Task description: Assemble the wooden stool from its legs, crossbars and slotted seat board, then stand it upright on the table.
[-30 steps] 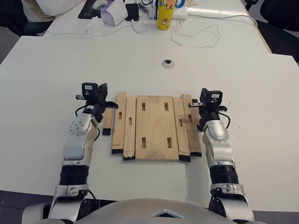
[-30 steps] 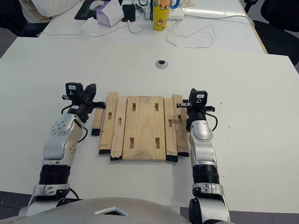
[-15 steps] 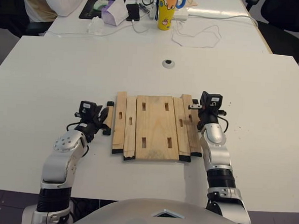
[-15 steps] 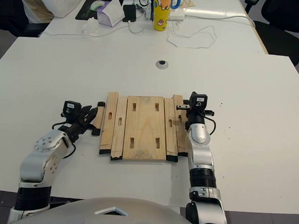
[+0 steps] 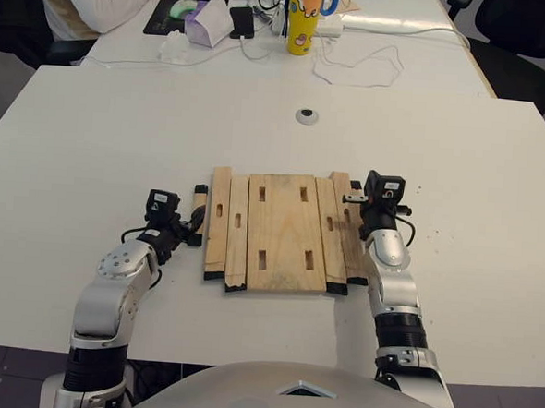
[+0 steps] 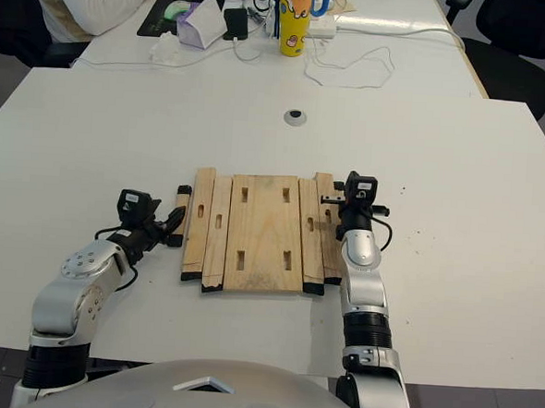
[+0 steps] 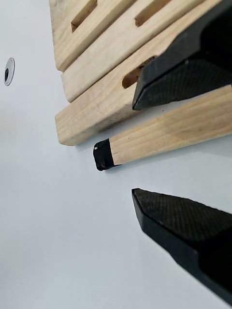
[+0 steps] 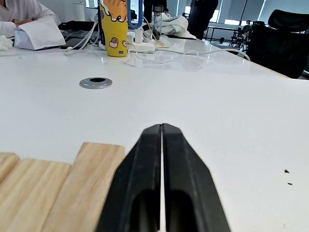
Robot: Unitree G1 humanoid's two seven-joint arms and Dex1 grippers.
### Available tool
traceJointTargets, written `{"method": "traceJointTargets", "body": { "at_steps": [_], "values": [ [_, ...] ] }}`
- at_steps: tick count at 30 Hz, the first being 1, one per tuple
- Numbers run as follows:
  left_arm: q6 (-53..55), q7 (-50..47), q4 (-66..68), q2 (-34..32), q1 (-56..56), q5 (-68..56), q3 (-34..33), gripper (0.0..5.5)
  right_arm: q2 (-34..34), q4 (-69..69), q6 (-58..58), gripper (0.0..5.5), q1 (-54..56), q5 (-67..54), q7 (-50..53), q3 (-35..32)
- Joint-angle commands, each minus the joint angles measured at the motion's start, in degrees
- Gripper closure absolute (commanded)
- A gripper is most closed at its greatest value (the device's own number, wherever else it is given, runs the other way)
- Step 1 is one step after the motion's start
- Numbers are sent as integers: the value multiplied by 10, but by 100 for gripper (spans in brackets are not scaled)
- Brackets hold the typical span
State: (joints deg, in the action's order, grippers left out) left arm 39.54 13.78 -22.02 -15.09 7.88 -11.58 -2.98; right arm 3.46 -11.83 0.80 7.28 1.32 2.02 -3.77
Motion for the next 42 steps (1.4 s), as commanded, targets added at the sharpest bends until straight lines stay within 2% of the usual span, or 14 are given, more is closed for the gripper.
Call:
{"method": "traceJointTargets", "body": {
  "at_steps": [1, 8, 12, 20, 26, 32, 38, 40, 42],
  "values": [
    [16, -4, 8, -4, 4, 10, 14, 249, 1, 2, -4, 546, 2, -1, -1, -1],
    [24, -14, 10, -10, 3, 31, 31, 249, 2, 6, -6, 546, 2, -1, -3, 0],
    [26, -19, 10, -20, 6, 51, 40, 294, 1, 9, -7, 546, 2, -1, -1, -1],
    [31, -13, 22, -31, 4, 60, 46, 417, 1, 8, -7, 546, 4, -1, 0, -1],
    [10, -14, 31, -36, -21, 62, 36, 418, 2, 8, -7, 546, 7, -1, 0, -1],
    [-91, -38, 56, -42, -79, 84, 0, 418, 12, 25, -16, 546, 24, -8, -11, -6],
    [-163, -8, 37, -12, -95, 53, 13, 418, 24, 102, -99, 546, 76, -123, -108, -22],
    [-186, 1, 28, -4, -87, 53, 31, 418, 13, 144, -196, 546, 96, -228, -137, -41],
    [-205, 8, 21, 2, -82, 55, 46, 418, 0, 186, -307, 522, 111, -352, -150, -63]
  ]
}}
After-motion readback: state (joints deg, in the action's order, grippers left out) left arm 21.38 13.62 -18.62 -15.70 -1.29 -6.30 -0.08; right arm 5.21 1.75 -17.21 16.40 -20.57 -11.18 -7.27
